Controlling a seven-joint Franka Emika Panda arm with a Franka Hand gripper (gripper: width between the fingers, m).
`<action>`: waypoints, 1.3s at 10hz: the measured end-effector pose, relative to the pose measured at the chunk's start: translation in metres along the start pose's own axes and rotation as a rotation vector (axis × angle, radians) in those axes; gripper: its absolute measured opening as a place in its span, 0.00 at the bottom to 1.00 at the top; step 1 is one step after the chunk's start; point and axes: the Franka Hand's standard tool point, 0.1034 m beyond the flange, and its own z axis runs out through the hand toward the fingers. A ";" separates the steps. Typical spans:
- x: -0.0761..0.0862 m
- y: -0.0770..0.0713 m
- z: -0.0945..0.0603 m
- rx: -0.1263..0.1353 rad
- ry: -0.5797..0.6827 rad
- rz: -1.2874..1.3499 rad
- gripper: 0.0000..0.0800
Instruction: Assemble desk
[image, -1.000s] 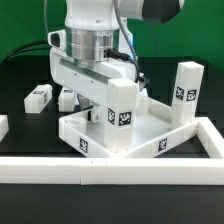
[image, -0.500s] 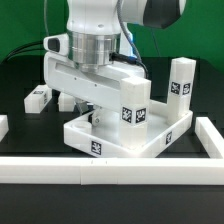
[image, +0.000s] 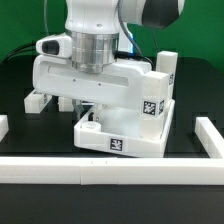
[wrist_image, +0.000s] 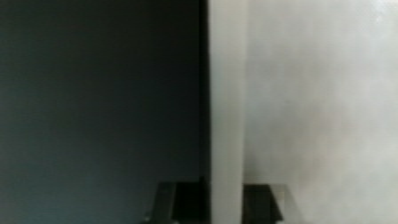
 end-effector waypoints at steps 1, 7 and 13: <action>0.000 0.001 0.000 -0.002 0.001 -0.079 0.08; 0.007 -0.034 -0.001 -0.016 0.026 -0.390 0.08; 0.011 -0.039 -0.003 -0.039 0.025 -0.707 0.08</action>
Offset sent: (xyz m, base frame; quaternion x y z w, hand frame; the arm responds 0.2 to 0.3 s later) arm 0.0168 0.0369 -0.0093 0.0151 0.0152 -0.1044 0.9943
